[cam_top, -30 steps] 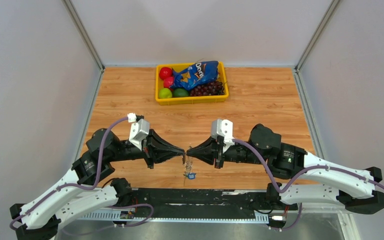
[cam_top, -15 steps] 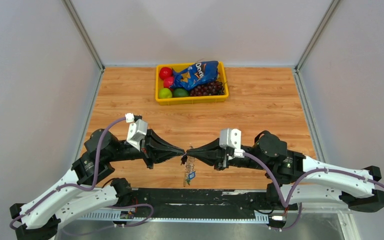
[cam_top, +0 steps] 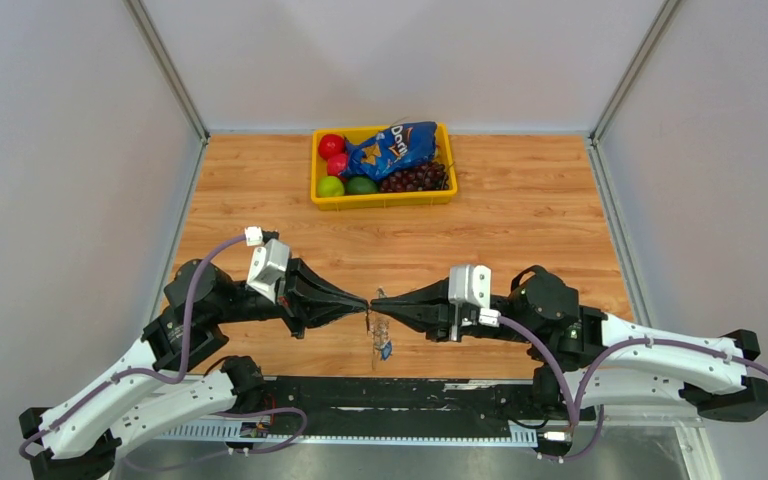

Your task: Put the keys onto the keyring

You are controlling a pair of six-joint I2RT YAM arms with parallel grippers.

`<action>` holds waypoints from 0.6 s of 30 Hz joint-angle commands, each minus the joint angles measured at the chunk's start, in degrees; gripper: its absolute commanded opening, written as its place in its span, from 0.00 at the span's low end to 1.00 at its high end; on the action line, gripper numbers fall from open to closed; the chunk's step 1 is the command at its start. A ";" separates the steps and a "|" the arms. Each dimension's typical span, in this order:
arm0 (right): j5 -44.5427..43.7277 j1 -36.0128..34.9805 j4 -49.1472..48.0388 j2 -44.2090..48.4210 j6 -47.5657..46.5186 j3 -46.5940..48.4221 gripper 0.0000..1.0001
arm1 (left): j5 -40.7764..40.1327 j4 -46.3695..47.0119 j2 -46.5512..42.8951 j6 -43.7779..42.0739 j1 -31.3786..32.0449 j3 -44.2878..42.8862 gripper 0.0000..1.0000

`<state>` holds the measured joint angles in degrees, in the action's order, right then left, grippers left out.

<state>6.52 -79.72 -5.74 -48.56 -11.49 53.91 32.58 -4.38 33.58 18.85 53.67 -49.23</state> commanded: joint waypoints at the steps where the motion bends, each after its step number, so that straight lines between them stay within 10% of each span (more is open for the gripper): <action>1: 1.45 -1.08 -8.94 0.95 -1.25 1.30 0.00 | 0.07 -0.28 0.11 0.19 0.01 0.52 0.06; 7: 1.22 -2.12 -8.59 0.70 -1.44 1.61 0.00 | -0.23 0.00 0.19 0.31 0.05 0.24 0.09; 18: -0.30 -2.91 -7.97 -0.03 -1.65 1.64 0.00 | 0.06 2.10 0.39 0.67 -0.01 0.19 0.47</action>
<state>6.50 -82.11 -8.93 -48.66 -12.53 53.93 32.49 -4.38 34.00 19.31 53.78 -49.21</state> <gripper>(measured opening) 0.005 0.439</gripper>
